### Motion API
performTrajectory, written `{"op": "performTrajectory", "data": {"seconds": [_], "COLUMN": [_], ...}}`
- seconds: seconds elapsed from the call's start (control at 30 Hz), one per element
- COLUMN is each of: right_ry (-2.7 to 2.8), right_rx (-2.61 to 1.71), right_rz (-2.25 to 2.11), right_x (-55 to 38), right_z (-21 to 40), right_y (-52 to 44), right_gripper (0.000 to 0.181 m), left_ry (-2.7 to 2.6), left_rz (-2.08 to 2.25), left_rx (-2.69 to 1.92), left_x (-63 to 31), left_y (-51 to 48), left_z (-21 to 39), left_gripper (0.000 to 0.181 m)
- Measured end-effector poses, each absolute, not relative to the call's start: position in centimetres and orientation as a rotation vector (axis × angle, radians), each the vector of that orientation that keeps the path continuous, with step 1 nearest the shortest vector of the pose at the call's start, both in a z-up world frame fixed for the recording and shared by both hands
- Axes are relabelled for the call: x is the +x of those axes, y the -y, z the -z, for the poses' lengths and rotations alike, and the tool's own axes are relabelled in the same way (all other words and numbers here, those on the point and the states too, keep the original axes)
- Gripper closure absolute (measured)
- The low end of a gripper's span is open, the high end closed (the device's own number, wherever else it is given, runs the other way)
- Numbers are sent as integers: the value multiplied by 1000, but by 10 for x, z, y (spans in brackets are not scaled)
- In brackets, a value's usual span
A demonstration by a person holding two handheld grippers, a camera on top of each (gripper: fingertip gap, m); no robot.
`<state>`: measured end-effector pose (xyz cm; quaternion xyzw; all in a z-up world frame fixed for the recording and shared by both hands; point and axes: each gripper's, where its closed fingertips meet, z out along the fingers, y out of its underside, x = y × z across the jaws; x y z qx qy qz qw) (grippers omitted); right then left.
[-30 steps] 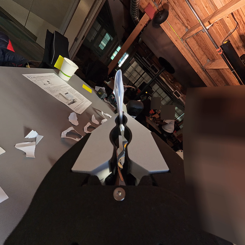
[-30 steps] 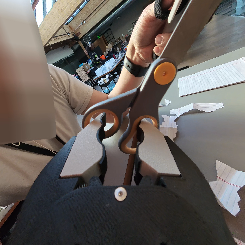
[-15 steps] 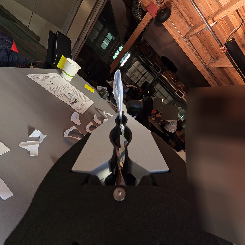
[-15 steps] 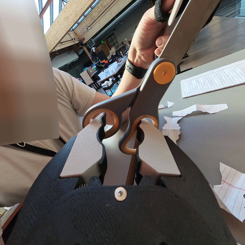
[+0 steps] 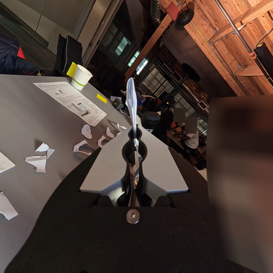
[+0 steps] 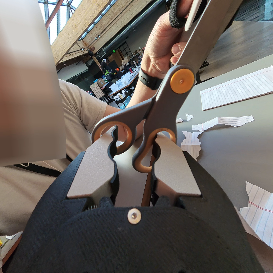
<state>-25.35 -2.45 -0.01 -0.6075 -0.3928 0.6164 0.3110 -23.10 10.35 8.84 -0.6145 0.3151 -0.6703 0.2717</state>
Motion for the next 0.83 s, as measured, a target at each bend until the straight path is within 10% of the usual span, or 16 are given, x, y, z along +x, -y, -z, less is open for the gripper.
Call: {"op": "performTrajectory", "data": {"seconds": [0.83], "right_ry": [1027], "right_rx": [-1580], "right_rz": [-1641], "right_x": [-251], "right_z": [-5], "right_y": [25], "right_gripper": [135], "left_ry": [-902], "left_rz": [1820], "left_rx": [-1650], "left_x": [-232], "left_y": [-96], "left_z": [-89], "left_gripper": [181]}}
